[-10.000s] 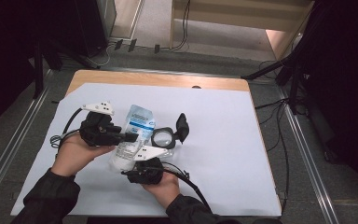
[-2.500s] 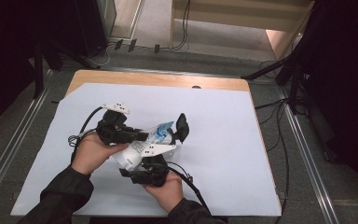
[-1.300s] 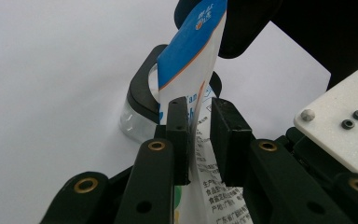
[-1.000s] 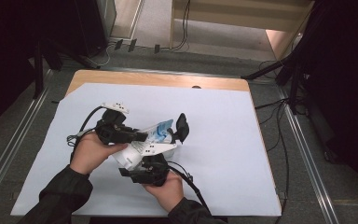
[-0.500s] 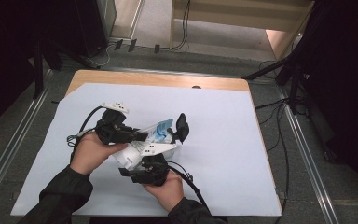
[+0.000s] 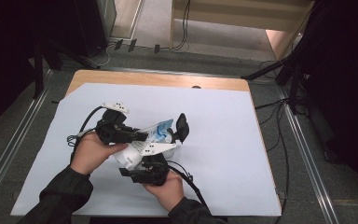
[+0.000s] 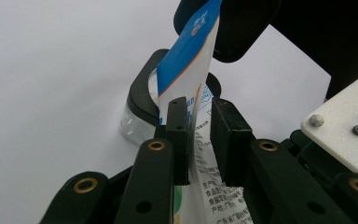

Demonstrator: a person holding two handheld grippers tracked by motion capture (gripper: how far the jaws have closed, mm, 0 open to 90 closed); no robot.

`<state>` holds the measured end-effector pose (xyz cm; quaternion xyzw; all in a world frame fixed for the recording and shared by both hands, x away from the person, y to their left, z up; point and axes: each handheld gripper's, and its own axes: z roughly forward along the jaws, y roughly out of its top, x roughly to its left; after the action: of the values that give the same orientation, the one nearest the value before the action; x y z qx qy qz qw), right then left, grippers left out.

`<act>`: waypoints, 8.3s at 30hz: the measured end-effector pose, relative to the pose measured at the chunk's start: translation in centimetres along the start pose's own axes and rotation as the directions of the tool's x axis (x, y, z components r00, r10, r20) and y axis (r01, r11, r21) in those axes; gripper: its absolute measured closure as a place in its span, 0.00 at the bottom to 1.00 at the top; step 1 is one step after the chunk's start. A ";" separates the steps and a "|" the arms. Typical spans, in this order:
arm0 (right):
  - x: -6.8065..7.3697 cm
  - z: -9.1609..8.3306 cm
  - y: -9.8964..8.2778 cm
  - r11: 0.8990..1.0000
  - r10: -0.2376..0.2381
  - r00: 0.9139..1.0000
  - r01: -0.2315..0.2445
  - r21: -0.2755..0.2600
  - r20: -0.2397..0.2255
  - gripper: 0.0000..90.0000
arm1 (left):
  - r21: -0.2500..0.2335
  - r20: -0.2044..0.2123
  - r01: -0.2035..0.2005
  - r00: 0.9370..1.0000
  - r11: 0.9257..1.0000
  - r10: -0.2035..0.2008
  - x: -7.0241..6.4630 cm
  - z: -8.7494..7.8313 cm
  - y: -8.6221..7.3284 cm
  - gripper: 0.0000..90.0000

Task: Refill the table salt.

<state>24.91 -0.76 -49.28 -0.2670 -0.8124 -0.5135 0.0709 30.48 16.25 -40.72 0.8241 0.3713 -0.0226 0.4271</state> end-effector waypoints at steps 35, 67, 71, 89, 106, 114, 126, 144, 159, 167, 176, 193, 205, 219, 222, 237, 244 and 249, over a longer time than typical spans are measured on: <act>0.1 -0.2 0.2 1.000 0.010 1.000 -0.010 -0.006 -0.019 0.68 | -0.012 0.016 -0.001 1.000 1.000 0.001 0.0 -0.1 0.0 0.86; 0.2 -0.4 0.4 1.000 0.005 1.000 -0.005 -0.006 -0.008 0.68 | -0.026 -0.026 -0.008 1.000 1.000 0.007 -0.1 -0.2 0.1 0.88; 0.2 -0.4 0.4 1.000 0.003 1.000 -0.003 -0.002 -0.009 0.68 | -0.023 -0.023 -0.008 1.000 1.000 0.007 -0.1 -0.1 0.1 0.88; 0.1 -0.4 0.3 1.000 0.005 1.000 -0.005 -0.001 -0.013 0.68 | -0.019 -0.023 -0.008 1.000 1.000 0.008 -0.3 0.0 0.1 0.87; 0.0 -0.5 0.4 1.000 0.010 1.000 -0.010 -0.004 -0.017 0.68 | -0.027 -0.035 0.006 0.999 1.000 -0.007 -0.3 -0.1 0.2 0.88; 0.0 -0.5 0.5 1.000 0.015 1.000 -0.015 -0.008 -0.026 0.68 | -0.032 -0.036 0.005 0.999 0.999 -0.007 -0.4 -0.1 0.3 0.88; 0.0 -0.5 0.6 0.999 0.029 0.999 -0.030 -0.014 -0.035 0.69 | -0.029 -0.044 -0.003 0.999 1.000 0.001 -0.5 -0.1 0.3 0.86; 0.0 -0.3 0.4 1.000 0.024 0.999 -0.025 -0.014 -0.033 0.69 | -0.028 -0.045 -0.005 0.999 1.000 0.004 -0.6 0.0 0.3 0.86; 0.0 -0.3 0.4 1.000 0.020 0.999 -0.021 -0.013 -0.032 0.69 | -0.026 -0.044 -0.007 0.999 1.000 0.006 -0.7 0.0 0.3 0.86; -0.1 -0.2 0.2 1.000 0.018 1.000 -0.018 -0.009 -0.024 0.69 | -0.022 -0.042 -0.007 0.999 1.000 0.006 -0.6 0.2 0.3 0.86; -0.2 -0.2 0.2 1.000 0.027 0.999 -0.027 -0.004 -0.026 0.69 | -0.016 -0.038 0.001 0.999 1.000 -0.001 -0.4 0.4 0.2 0.86; -0.2 -0.2 0.1 1.000 0.030 0.999 -0.030 -0.006 -0.027 0.69 | -0.018 -0.041 -0.003 0.999 1.000 0.003 -0.5 0.4 0.1 0.86; 0.3 -0.2 0.3 1.000 -0.013 1.000 0.013 -0.012 -0.009 0.66 | -0.047 -0.042 0.004 0.999 0.999 -0.006 -0.7 -0.1 0.3 0.87; 0.4 -0.3 0.5 1.000 -0.016 1.000 0.016 -0.014 -0.009 0.68 | -0.053 -0.040 0.000 0.999 0.999 -0.002 -0.8 -0.2 0.4 0.87; 0.4 -0.3 0.5 1.000 -0.017 1.000 0.017 -0.013 -0.009 0.68 | -0.054 -0.037 -0.002 0.999 0.999 0.000 -0.9 -0.3 0.4 0.87; 0.3 -0.3 0.6 1.000 -0.022 1.000 0.022 -0.009 -0.014 0.69 | -0.053 -0.038 -0.006 0.999 0.999 0.004 -0.9 -0.3 0.4 0.86; 0.3 -0.4 0.7 1.000 -0.021 1.000 0.021 -0.008 -0.016 0.69 | -0.056 -0.042 -0.003 0.999 0.998 0.000 -1.0 -0.3 0.4 0.86; 0.4 -0.4 0.8 1.000 -0.021 1.000 0.021 -0.007 -0.018 0.69 | -0.060 -0.039 -0.006 0.999 0.998 0.004 -1.0 -0.4 0.5 0.86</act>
<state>24.90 -0.77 -48.33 -0.2542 -0.8126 -0.5195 0.0721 29.94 15.79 -39.80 0.8121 0.3781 0.0055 0.4444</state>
